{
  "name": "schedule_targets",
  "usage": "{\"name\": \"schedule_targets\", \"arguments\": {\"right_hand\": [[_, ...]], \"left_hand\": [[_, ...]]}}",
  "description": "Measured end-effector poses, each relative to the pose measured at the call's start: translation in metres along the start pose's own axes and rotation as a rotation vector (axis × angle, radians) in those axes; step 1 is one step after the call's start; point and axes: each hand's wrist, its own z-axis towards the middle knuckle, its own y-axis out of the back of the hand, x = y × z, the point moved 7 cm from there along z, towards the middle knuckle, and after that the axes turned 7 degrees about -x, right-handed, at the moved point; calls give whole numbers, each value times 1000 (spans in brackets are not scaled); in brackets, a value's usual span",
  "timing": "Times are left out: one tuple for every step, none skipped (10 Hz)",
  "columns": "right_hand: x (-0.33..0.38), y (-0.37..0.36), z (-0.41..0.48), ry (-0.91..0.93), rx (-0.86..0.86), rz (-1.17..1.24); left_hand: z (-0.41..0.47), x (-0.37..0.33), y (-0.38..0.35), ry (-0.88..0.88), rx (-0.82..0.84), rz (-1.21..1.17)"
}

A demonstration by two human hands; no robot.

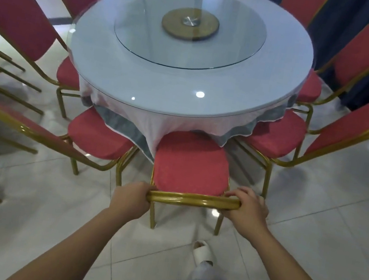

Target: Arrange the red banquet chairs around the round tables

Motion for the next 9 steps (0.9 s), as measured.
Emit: {"name": "schedule_targets", "arguments": {"right_hand": [[10, 3, 35, 2, 6, 21], [17, 4, 61, 3, 3, 50], [18, 8, 80, 1, -7, 20], [20, 10, 94, 16, 2, -1], [27, 12, 101, 27, 23, -36], [27, 13, 107, 45, 84, -42], [21, 11, 104, 86, 251, -23], [27, 20, 103, 52, 419, 66], [47, 33, 102, 71, 559, 65]], "left_hand": [[31, -4, 12, 53, 31, -28], [56, -4, 21, 83, 34, -47], [72, -6, 22, 108, 30, -71], [86, -6, 24, 112, 28, -71], [96, -5, 27, 116, 74, -25], [100, -4, 29, 139, 48, -19], [90, -6, 29, 158, 39, -167], [78, -3, 32, 159, 113, -326], [69, -3, 56, 106, 71, -447]]}}
